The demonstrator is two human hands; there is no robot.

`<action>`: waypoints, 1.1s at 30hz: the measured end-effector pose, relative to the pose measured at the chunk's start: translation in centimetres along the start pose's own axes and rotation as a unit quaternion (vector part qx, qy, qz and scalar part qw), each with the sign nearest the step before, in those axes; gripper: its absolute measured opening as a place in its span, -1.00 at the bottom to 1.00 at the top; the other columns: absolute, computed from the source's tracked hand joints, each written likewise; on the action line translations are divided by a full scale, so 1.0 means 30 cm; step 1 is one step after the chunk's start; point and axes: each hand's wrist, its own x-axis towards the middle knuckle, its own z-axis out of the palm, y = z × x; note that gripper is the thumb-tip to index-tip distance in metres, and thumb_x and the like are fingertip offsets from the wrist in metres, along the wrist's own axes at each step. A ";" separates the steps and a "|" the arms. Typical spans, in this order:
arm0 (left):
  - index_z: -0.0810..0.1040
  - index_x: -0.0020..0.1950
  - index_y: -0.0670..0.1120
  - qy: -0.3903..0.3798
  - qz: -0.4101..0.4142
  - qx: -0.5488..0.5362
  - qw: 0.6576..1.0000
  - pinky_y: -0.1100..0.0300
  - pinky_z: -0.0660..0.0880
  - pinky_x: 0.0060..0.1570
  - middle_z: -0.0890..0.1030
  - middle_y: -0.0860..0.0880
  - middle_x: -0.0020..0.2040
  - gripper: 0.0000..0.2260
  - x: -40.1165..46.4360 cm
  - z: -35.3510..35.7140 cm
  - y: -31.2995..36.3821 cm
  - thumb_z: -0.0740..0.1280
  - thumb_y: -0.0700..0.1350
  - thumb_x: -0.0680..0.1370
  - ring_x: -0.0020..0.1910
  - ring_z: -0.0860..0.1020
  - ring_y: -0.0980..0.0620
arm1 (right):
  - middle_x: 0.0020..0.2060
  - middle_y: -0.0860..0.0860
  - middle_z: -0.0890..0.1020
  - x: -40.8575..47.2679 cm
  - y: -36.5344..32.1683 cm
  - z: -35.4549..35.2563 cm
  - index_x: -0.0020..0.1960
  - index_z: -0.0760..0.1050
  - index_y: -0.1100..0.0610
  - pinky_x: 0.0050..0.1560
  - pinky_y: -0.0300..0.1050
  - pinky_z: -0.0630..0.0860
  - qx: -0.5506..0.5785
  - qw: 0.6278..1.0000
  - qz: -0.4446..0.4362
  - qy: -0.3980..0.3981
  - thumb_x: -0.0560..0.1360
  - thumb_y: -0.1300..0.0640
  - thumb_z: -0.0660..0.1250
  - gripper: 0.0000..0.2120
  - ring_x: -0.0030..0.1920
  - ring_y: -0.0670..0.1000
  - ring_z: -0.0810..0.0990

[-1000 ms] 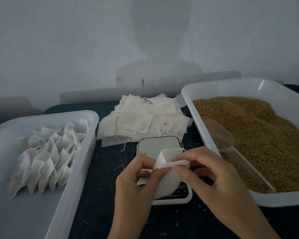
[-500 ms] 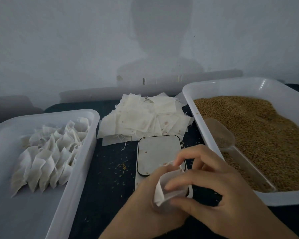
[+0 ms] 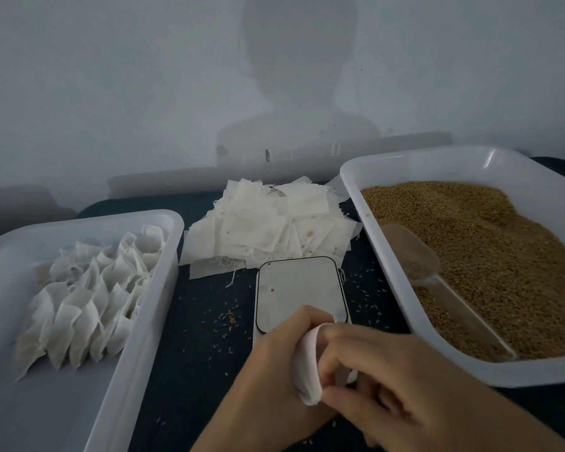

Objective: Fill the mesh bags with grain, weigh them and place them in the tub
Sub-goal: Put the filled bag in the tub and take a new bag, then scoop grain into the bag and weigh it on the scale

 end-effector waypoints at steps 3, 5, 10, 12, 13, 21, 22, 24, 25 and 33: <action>0.43 -0.01 0.28 0.003 -0.017 -0.029 0.999 0.49 0.39 -0.29 0.58 0.20 -0.16 -0.67 0.008 -0.016 0.016 0.37 0.06 0.27 -0.22 0.56 0.23 | -0.33 -0.23 0.63 -0.044 0.098 -0.113 -0.06 0.52 -0.18 -0.54 -0.41 0.41 -0.070 0.974 0.044 0.212 0.46 -0.35 0.19 -0.70 -0.50 -0.21 0.56; 0.43 -0.01 0.21 0.020 -0.020 -0.033 0.999 0.44 0.41 -0.30 0.57 0.17 -0.14 -0.69 0.019 0.000 0.025 0.35 0.10 0.27 -0.22 0.56 0.21 | -0.34 -0.22 0.60 -0.063 0.182 -0.214 -0.04 0.51 -0.13 -0.47 -0.41 0.45 -0.219 0.922 0.187 0.260 0.46 -0.32 0.19 -0.68 -0.42 -0.23 0.56; 0.46 -0.04 0.14 -0.001 -0.021 -0.048 0.999 0.42 0.42 -0.27 0.56 0.14 -0.14 -0.73 0.046 0.039 0.049 0.43 -0.11 0.35 -0.21 0.55 0.21 | -0.18 -0.08 0.57 -0.006 0.372 -0.258 -0.04 0.47 -0.02 -0.10 -0.15 0.57 -0.334 0.820 0.466 -0.010 0.49 -0.24 0.27 -0.71 -0.18 -0.08 0.58; 0.47 -0.03 0.15 -0.015 -0.015 -0.054 0.998 0.43 0.41 -0.22 0.57 0.16 -0.11 -0.72 0.059 0.061 0.062 0.41 -0.09 0.33 -0.14 0.56 0.19 | -0.23 -0.08 0.53 0.017 0.393 -0.253 -0.16 0.38 -0.08 -0.18 -0.17 0.54 -0.359 0.826 0.434 -0.001 0.52 -0.11 0.26 -0.85 -0.19 -0.06 0.56; 0.47 -0.01 0.16 -0.027 -0.011 -0.060 0.998 0.42 0.41 -0.20 0.57 0.18 -0.08 -0.71 0.067 0.074 0.071 0.40 -0.08 0.32 -0.10 0.56 0.20 | -0.26 -0.07 0.51 0.015 0.392 -0.267 -0.19 0.35 -0.09 -0.23 -0.17 0.54 -0.371 0.825 0.426 0.006 0.54 -0.04 0.23 -0.85 -0.22 -0.05 0.56; 0.46 0.16 0.10 -0.084 0.046 -0.106 0.990 0.39 0.46 0.09 0.54 0.26 0.18 -0.58 0.123 0.135 0.140 0.45 -0.22 0.39 0.17 0.51 0.28 | -0.14 0.07 0.57 -0.043 0.390 -0.567 0.23 0.47 0.22 -0.18 -0.15 0.50 -0.347 0.767 0.525 0.124 0.61 -0.07 0.11 -0.59 -0.18 0.02 0.56; 0.48 0.16 0.06 -0.085 0.040 -0.104 0.990 0.40 0.45 0.08 0.56 0.25 0.15 -0.59 0.124 0.143 0.140 0.45 -0.24 0.39 0.14 0.52 0.29 | -0.18 0.07 0.57 -0.031 0.403 -0.577 0.19 0.48 0.24 -0.23 -0.17 0.46 -0.347 0.764 0.533 0.114 0.62 -0.04 0.12 -0.61 -0.22 0.01 0.56; 0.49 0.14 0.00 -0.082 0.025 -0.117 0.989 0.46 0.41 0.03 0.59 0.27 0.07 -0.62 0.125 0.157 0.141 0.42 -0.27 0.38 0.07 0.52 0.34 | -0.26 0.06 0.57 0.007 0.438 -0.563 0.08 0.52 0.27 -0.30 -0.19 0.43 -0.344 0.769 0.527 0.112 0.62 0.00 0.13 -0.65 -0.31 -0.01 0.55; 0.49 0.12 0.00 -0.079 0.016 -0.124 0.989 0.49 0.40 0.01 0.58 0.30 0.03 -0.62 0.123 0.160 0.142 0.41 -0.29 0.37 0.04 0.52 0.36 | -0.27 0.07 0.56 0.030 0.461 -0.551 0.05 0.52 0.27 -0.30 -0.18 0.43 -0.339 0.776 0.518 0.122 0.62 0.02 0.14 -0.67 -0.31 -0.01 0.55; 0.48 0.17 -0.03 -0.098 -0.004 -0.119 0.988 0.46 0.41 0.00 0.54 0.31 0.10 -0.60 0.120 0.156 0.143 0.41 -0.31 0.40 0.09 0.50 0.31 | 0.02 0.12 0.62 0.101 0.570 -0.504 0.28 0.47 0.05 -0.08 -0.03 0.53 -0.261 0.819 0.451 0.241 0.62 0.06 0.11 -0.70 -0.05 0.09 0.61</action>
